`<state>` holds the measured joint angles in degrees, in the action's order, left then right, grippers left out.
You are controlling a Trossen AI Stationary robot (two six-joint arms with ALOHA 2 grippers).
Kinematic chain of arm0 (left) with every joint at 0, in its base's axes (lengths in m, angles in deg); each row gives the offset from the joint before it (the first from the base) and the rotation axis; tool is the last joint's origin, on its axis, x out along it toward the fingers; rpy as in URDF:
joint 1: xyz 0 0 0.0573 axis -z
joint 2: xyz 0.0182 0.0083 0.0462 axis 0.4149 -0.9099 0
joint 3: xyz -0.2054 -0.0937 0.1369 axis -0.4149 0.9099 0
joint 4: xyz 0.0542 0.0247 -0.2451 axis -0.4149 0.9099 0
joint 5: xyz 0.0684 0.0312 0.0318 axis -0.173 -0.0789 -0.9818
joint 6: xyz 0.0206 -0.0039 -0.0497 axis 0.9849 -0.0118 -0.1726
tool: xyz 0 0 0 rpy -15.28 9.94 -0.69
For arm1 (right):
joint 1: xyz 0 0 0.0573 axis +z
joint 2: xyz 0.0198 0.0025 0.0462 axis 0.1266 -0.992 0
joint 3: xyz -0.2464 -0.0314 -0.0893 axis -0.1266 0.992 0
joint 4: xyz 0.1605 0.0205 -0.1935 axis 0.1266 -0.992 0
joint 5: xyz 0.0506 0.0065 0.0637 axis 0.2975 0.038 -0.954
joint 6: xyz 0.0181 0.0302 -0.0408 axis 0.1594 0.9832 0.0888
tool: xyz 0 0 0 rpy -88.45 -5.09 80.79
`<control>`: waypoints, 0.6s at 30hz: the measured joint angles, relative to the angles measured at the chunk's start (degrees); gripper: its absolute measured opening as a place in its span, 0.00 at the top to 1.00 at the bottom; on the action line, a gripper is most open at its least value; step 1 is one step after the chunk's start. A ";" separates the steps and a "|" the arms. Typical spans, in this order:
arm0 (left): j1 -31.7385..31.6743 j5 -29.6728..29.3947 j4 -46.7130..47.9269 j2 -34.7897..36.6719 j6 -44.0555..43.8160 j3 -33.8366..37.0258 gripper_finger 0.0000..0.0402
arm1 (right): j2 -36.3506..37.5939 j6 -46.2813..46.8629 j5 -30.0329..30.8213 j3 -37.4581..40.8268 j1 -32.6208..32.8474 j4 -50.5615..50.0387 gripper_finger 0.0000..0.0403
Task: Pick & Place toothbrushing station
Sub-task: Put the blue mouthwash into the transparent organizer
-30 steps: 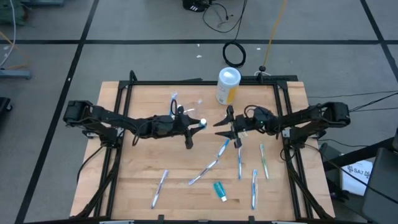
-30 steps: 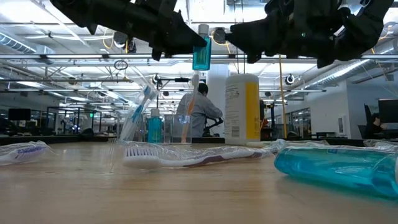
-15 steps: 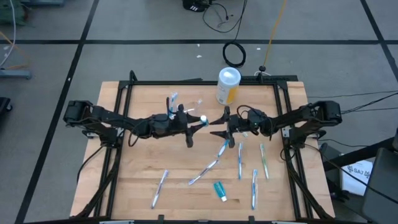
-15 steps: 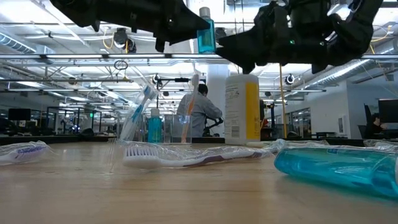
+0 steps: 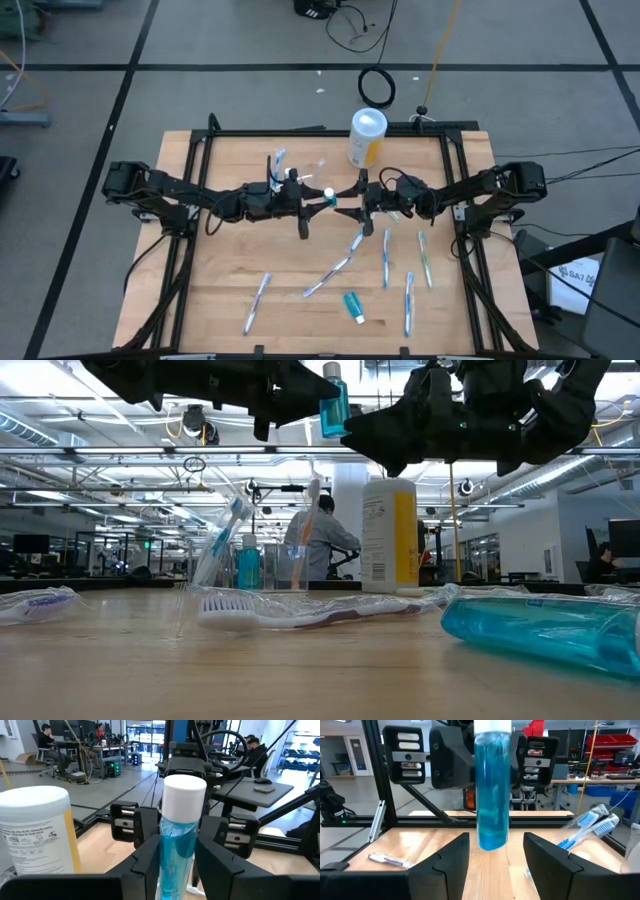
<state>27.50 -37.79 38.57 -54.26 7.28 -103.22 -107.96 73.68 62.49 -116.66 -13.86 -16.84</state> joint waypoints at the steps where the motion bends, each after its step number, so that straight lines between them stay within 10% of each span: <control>1: 0.00 0.00 -0.01 0.00 -0.13 0.00 0.71 | 0.00 0.00 0.00 0.00 -0.01 0.27 0.56; 18: 0.00 -0.52 -1.62 0.00 -1.22 0.00 0.71 | -0.02 -1.20 0.18 -2.71 1.51 -1.57 0.61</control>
<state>27.50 -38.31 36.95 -54.26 6.06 -103.22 -107.98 72.48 62.67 -119.37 -12.35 -18.40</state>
